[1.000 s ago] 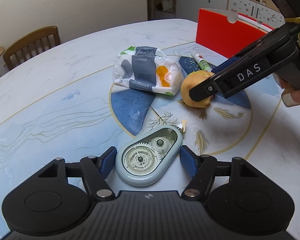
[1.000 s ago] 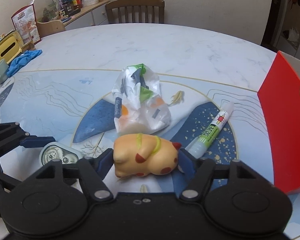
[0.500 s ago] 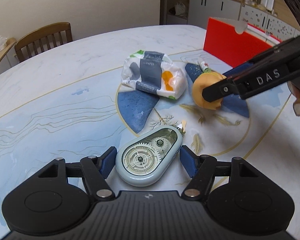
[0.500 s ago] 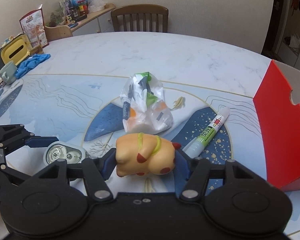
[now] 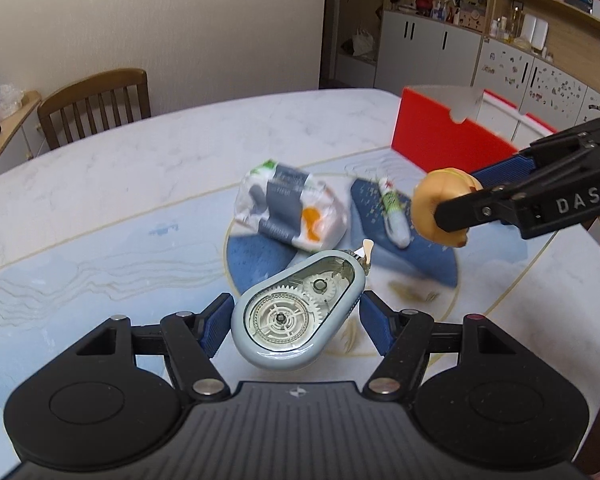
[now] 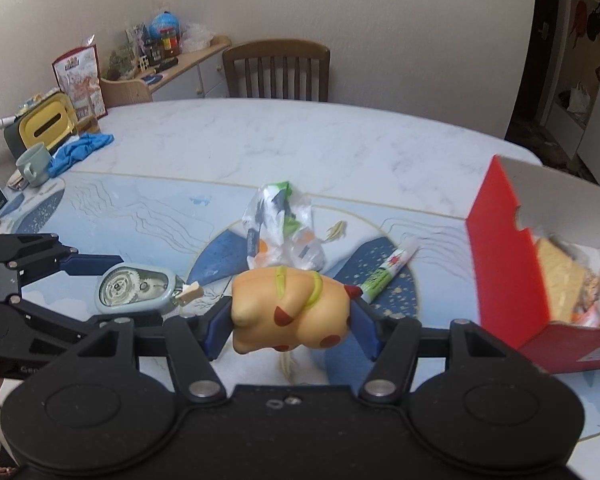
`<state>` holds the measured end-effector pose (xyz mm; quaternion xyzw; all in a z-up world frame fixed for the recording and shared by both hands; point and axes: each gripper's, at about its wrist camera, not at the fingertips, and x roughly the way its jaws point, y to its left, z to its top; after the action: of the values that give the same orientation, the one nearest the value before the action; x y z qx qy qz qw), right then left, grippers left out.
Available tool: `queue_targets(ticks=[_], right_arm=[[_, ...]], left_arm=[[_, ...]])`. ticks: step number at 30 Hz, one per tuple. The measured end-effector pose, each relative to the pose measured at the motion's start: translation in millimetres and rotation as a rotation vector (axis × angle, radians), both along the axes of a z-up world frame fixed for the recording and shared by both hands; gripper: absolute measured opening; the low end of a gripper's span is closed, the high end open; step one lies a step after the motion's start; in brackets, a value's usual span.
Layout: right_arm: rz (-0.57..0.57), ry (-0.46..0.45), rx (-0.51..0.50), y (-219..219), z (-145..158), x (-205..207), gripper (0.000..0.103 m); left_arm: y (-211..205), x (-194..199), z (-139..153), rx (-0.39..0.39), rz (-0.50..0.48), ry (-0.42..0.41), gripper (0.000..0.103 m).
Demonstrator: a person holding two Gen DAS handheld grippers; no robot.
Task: Organize objects
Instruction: 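Carry the correction tape and pig toy over into the red shoebox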
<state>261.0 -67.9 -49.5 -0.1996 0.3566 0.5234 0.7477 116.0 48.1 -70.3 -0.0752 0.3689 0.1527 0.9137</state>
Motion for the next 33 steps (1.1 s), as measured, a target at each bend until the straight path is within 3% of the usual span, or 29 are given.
queue_targets(ticks=[15,33], right_arm=[[-0.049,-0.028,0.074,-73,38,55,0.062],[-0.115,-0.044,0.092,-135,40,167,0.062]], left_arm=[[-53,61,52,0.019,-0.042,-0.064,0.068],[-105,182,69,-0.011,-0.074,-0.086,0.068]])
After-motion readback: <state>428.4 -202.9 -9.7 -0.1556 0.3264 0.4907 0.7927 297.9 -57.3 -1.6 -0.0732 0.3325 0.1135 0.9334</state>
